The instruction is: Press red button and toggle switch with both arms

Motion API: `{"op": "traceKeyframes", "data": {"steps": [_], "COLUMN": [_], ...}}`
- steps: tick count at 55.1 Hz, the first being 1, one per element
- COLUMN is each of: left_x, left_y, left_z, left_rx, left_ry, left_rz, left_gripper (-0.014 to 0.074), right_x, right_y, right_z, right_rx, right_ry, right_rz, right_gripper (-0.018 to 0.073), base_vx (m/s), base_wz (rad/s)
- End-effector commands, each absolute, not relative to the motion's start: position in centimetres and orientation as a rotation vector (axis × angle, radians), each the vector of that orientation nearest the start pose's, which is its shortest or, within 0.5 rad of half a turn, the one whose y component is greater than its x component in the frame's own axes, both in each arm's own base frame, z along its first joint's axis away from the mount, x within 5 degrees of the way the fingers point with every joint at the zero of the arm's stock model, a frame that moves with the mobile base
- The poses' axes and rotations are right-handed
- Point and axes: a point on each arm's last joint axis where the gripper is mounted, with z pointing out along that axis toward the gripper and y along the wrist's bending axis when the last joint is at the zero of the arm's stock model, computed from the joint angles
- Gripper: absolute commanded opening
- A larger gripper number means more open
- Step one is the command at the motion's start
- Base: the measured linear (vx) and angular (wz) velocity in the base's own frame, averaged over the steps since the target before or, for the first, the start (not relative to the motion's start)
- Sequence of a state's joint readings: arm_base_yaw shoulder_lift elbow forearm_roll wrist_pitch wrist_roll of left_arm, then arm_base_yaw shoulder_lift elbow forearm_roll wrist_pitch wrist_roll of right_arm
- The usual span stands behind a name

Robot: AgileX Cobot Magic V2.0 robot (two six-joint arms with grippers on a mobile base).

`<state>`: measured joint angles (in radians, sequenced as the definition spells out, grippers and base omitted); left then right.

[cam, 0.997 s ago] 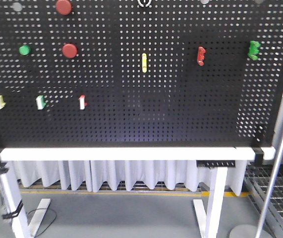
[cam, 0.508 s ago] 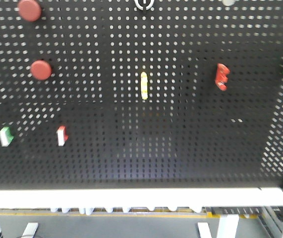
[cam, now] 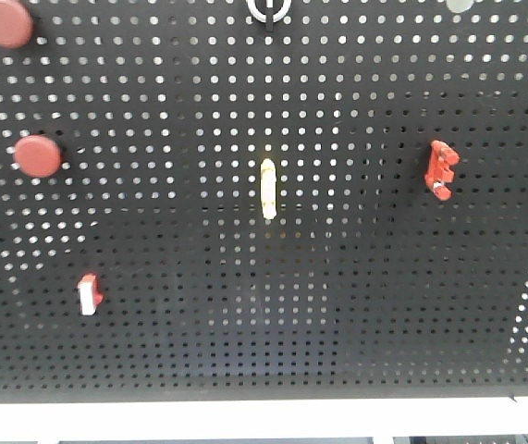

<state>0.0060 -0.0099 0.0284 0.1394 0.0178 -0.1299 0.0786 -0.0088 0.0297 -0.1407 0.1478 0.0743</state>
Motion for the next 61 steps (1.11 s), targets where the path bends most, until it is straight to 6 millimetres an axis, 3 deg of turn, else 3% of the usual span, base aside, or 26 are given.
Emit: {"op": "traceKeyframes", "data": {"steps": [1,29,48,54,61], "left_x": [5.8,5.8,5.7,5.0,3.6], "left_y": [0.0,0.0,-0.1,-0.4,-0.5], "left_z": [20.5,20.5,21.2,23.5,28.4], "left_rx": [0.002,0.002,0.009,0.031,0.040], "left_ry": [1.468,1.468,1.389,1.166,0.946], "left_rz": [-0.005,-0.005,-0.013,-0.033,-0.050], "left_gripper": [0.0002,0.0002,0.0002,0.0002,0.0002], "right_x": [5.6,5.6,5.3,4.8,4.5], "right_y": [0.3,0.3,0.6,0.7,0.6], "right_z": [19.6,19.6,21.8,23.9,28.2], "right_rx": [-0.107,-0.107,-0.113,-0.111,-0.111], "right_ry": [1.563,1.558,1.314,1.177,1.167], "right_rz": [-0.007,-0.007,0.024,0.038,0.021], "right_gripper": [0.0000,0.0000,0.0000,0.0000,0.0000], "base_vx": [0.05,0.01,0.00,0.00,0.00], "base_wz": [-0.02,0.00,0.00,0.00,0.00]}}
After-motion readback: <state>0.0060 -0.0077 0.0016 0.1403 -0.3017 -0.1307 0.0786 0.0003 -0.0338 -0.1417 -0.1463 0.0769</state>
